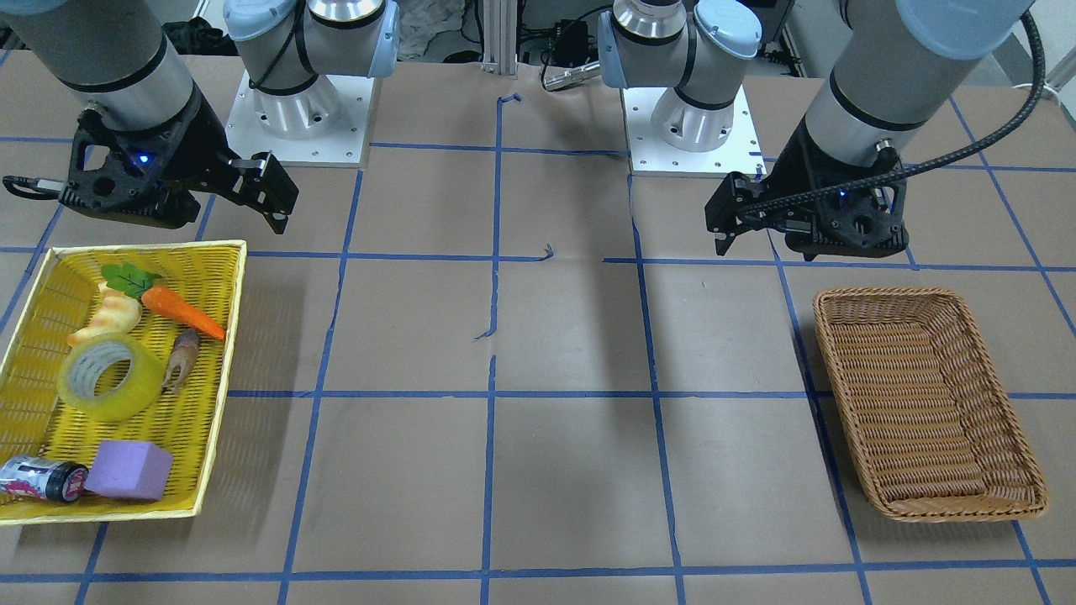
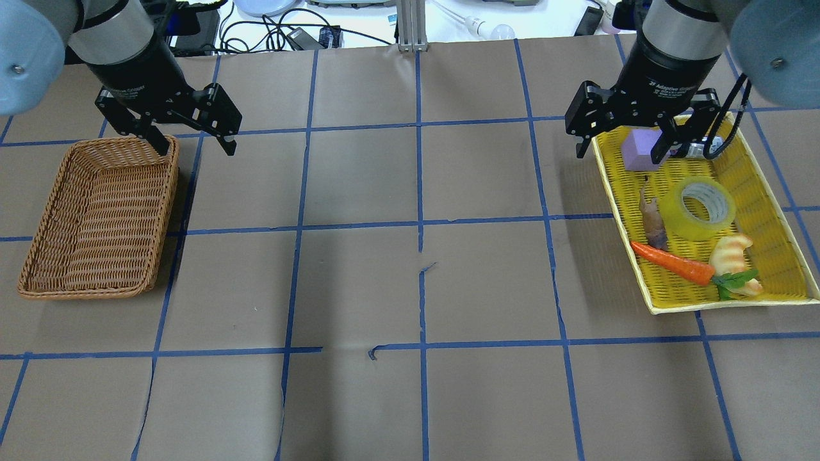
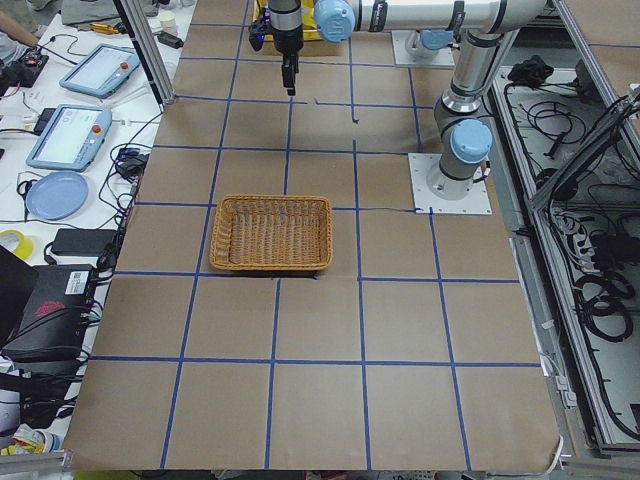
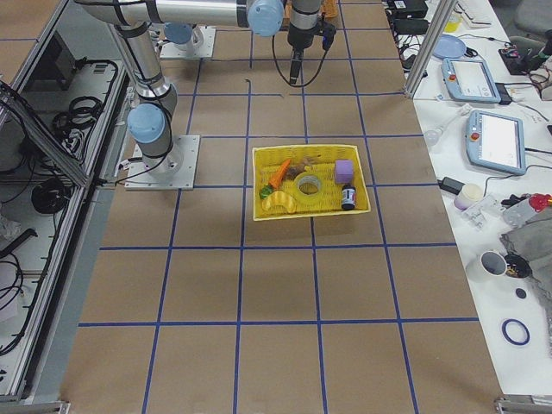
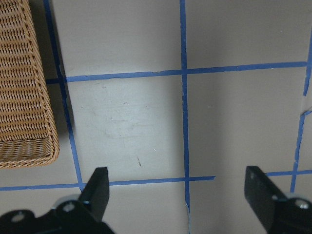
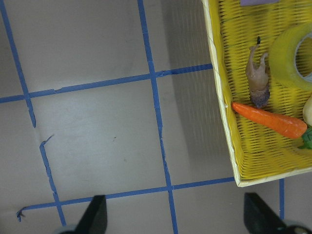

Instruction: Transfer tape with both arms

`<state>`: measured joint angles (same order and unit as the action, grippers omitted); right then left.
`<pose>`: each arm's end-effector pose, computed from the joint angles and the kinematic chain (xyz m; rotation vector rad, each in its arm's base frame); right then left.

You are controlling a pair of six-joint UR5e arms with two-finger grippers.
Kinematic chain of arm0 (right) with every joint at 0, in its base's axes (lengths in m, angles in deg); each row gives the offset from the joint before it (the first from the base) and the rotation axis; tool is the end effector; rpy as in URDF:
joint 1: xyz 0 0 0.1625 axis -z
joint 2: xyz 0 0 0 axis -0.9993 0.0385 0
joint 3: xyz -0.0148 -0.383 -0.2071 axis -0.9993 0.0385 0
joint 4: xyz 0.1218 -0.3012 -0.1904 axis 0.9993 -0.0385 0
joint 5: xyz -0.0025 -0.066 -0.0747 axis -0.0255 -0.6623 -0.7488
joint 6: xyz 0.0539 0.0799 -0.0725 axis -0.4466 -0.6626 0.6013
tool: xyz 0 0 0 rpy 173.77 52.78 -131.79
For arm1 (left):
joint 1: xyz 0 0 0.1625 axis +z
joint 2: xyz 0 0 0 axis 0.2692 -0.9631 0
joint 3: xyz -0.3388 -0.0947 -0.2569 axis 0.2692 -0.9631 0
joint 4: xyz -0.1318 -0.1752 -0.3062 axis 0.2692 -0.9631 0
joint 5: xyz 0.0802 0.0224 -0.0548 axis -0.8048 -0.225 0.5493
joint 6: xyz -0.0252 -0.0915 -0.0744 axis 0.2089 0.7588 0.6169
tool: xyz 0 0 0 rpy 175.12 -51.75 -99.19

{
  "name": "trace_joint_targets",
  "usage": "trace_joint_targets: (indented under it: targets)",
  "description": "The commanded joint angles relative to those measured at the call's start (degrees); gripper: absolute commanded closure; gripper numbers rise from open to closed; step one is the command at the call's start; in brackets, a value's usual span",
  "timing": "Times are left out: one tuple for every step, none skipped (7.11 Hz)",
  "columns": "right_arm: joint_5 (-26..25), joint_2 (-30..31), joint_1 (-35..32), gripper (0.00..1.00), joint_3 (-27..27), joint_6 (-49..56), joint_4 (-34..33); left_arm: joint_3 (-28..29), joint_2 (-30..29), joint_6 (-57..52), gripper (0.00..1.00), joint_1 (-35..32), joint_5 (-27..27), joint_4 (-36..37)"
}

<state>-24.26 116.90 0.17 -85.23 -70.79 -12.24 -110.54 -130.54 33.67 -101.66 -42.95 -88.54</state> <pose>0.1158 -0.4584 0.4633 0.2274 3.1225 0.1255 -0.0988 -0.4870 0.4669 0.0769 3.1352 0.0815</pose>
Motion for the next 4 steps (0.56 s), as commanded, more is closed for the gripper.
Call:
trace_joint_targets:
  targets:
    - [0.0, 0.0, 0.0, 0.00, 0.0, 0.0, 0.0, 0.0, 0.0, 0.0, 0.00, 0.0, 0.0, 0.0]
    - [-0.1, 0.0, 0.0, 0.00, 0.0, 0.3, -0.1, 0.0, 0.0, 0.0, 0.00, 0.0, 0.0, 0.0]
    - [0.0, -0.1, 0.0, 0.00, 0.1, 0.4, -0.1, 0.0, 0.0, 0.0, 0.00, 0.0, 0.0, 0.0]
    - [-0.2, -0.1, 0.0, 0.00, 0.0, 0.5, -0.2, 0.0, 0.0, 0.0, 0.00, 0.0, 0.1, 0.0]
